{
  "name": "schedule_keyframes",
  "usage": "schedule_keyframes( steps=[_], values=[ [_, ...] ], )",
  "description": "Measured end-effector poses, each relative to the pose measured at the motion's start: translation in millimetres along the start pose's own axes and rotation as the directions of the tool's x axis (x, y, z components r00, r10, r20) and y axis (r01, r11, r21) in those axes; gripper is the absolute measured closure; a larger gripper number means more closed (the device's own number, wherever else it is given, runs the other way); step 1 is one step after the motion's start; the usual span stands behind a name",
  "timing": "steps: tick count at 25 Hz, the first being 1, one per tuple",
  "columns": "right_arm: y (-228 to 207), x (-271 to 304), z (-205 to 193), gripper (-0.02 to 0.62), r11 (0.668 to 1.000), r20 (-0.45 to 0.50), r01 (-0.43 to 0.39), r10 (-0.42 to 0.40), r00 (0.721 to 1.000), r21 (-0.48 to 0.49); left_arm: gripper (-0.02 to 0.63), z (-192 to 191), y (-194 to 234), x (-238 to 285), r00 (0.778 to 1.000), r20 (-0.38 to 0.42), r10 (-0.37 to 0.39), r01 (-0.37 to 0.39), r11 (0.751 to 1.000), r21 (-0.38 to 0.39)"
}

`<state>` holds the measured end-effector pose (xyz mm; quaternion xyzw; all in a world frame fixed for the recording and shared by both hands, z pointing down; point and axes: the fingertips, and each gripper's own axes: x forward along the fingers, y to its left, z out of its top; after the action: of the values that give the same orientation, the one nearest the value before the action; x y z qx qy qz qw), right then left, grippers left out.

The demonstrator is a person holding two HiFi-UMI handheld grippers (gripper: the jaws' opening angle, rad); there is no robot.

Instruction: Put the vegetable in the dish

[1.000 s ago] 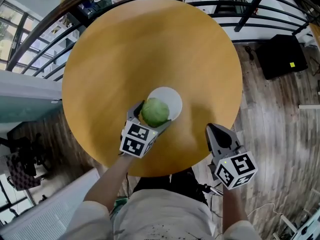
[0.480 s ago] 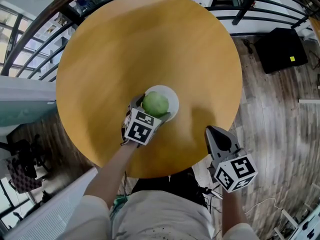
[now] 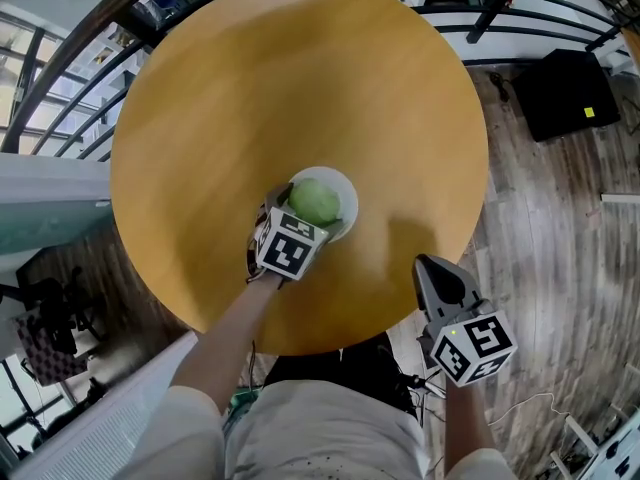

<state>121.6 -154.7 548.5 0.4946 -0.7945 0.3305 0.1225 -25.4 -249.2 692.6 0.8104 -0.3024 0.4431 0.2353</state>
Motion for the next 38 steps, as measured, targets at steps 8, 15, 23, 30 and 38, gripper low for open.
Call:
schedule_keyframes(
  steps=[8,15,23,30,38],
  values=[
    [-6,-2,-4,0.571,1.000,-0.012,0.006,-0.006,1.000,0.014,0.112,3,-4,8,1.000,-0.025,-0.007,0.007,1.000,0.012],
    [-6,-2,-3,0.571,1.000,-0.012,-0.004,0.004,1.000,0.014,0.114,5,-7,9,0.999,-0.041,-0.017,0.017,1.000,0.005],
    [-4,-1,-7,0.571,1.000,-0.011,-0.012,0.012,1.000,0.011,0.113,4,-6,7,1.000,-0.008,-0.022,0.022,1.000,0.006],
    [2,-3,-1,0.571,1.000,-0.011,-0.022,0.022,1.000,-0.005,0.114,16,-6,-23,0.999,0.041,-0.021,0.021,1.000,-0.005],
    [30,-22,27,0.571,0.995,0.021,-0.045,0.047,0.999,-0.087,0.141,23,-31,-110,0.986,0.161,-0.030,0.037,0.998,-0.041]
  ],
)
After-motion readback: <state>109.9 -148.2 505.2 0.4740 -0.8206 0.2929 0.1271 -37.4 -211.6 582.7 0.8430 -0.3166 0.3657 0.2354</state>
